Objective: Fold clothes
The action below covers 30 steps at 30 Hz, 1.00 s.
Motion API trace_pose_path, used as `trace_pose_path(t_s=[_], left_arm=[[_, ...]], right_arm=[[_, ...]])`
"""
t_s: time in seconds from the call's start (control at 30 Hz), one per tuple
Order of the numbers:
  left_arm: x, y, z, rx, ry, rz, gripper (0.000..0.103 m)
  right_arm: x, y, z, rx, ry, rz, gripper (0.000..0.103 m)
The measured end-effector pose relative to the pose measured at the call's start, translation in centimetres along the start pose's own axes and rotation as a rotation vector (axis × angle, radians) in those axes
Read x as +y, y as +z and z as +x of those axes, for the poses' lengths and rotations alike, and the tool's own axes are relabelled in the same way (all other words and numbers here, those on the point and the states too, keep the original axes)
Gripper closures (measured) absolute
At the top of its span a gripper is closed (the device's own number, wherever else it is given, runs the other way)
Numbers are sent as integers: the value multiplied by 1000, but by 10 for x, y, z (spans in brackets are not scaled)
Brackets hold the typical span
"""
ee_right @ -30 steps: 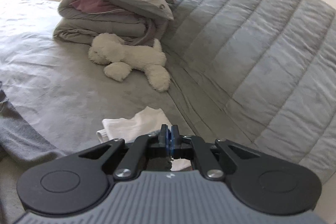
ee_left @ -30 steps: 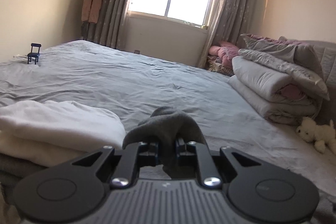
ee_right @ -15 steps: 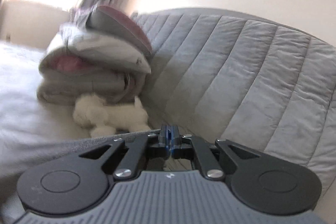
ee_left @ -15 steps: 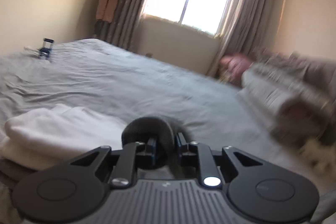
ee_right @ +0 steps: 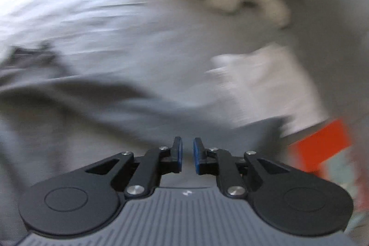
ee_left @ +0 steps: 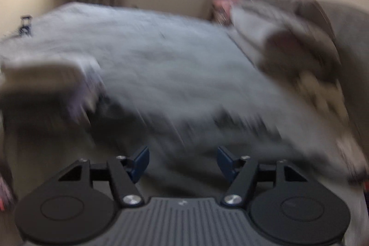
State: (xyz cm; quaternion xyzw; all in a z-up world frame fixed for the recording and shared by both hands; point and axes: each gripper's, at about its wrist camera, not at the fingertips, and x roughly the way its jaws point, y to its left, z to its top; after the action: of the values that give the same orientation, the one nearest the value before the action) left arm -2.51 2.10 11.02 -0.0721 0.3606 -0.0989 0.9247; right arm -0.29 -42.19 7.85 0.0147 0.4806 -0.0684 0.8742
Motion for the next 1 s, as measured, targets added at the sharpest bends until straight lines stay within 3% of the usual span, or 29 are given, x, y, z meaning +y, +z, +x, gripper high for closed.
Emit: trace_pose_path(t_s=[0.07, 0.1, 0.2, 0.33, 0.4, 0.47, 0.5, 0.53, 0.57, 0.6, 0.77, 0.87, 1.0], left_arm=[[-17, -35, -10, 58, -46, 41, 37], [-22, -49, -15, 78, -53, 56, 36], [-22, -83, -26, 97, -19, 80, 33], [-11, -110, -25, 116, 8, 28, 31], [-11, -119, -20, 127, 23, 39, 49], [-17, -125, -11, 150, -8, 91, 91], [-19, -126, -9, 154, -27, 106, 98], [-18, -123, -11, 148, -50, 101, 99], [-17, -119, -14, 142, -74, 95, 99], [-14, -115, -18, 131, -95, 85, 99], [19, -85, -79, 39, -203, -32, 100], [28, -76, -107, -6, -210, -29, 99], [26, -81, -92, 78, -187, 14, 94]], right_arm=[[18, -7, -9, 10, 96, -2, 59], [26, -12, -12, 23, 130, -7, 56], [45, -36, -17, 96, 203, 11, 55], [62, -69, -19, 194, 247, 67, 54], [75, -80, -21, 202, 234, 43, 54], [83, -90, -20, 186, 205, 20, 53], [87, -94, -20, 186, 186, 11, 55], [93, -97, -21, 183, 165, -5, 67], [98, -99, -22, 179, 143, -22, 93], [100, -101, -25, 179, 144, -28, 99], [100, -111, -49, 122, 175, -32, 99], [91, -122, -57, 110, 208, -38, 99], [79, -138, -69, 94, 253, -47, 99]])
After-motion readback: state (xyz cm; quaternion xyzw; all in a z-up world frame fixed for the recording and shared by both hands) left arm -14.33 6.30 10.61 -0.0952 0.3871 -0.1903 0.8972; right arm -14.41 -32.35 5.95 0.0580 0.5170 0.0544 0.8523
